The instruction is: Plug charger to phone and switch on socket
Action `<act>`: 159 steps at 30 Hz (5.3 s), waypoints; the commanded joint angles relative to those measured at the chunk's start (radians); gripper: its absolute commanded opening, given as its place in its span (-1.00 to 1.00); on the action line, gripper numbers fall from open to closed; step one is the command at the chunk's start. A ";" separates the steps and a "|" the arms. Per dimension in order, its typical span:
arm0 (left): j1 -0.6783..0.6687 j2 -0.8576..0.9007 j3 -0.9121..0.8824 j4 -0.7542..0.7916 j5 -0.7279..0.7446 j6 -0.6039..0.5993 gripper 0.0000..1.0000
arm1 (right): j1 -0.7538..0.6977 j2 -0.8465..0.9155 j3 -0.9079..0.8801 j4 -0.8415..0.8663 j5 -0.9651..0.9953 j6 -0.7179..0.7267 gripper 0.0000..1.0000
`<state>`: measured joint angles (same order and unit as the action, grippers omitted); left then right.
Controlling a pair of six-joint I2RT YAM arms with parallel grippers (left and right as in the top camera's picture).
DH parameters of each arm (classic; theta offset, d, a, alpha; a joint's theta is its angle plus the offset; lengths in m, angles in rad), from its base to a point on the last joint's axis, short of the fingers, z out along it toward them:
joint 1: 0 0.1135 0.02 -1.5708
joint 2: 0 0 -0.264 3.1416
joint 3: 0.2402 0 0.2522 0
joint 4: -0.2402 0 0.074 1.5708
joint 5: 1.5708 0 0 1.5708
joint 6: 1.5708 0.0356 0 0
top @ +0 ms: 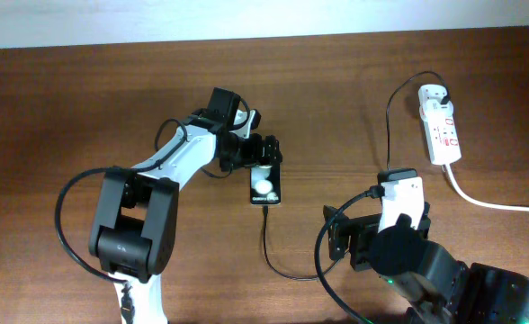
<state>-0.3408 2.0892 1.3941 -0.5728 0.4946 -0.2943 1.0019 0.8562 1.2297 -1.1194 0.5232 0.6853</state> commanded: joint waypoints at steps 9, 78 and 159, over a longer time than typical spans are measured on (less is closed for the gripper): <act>0.016 -0.119 0.185 -0.393 -0.519 0.005 0.98 | -0.002 -0.006 0.012 0.000 0.012 0.008 0.98; 0.298 -2.081 0.126 -1.115 -0.839 0.004 0.98 | -1.359 1.278 0.689 0.056 -0.497 -0.132 -0.92; 0.298 -2.081 0.126 -1.115 -0.839 0.004 0.98 | -1.441 1.469 1.387 -0.430 -0.565 -0.259 -0.92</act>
<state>-0.0486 0.0154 1.5173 -1.6871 -0.3336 -0.2943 -0.4438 2.4710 2.5671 -1.5368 -0.0635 0.4328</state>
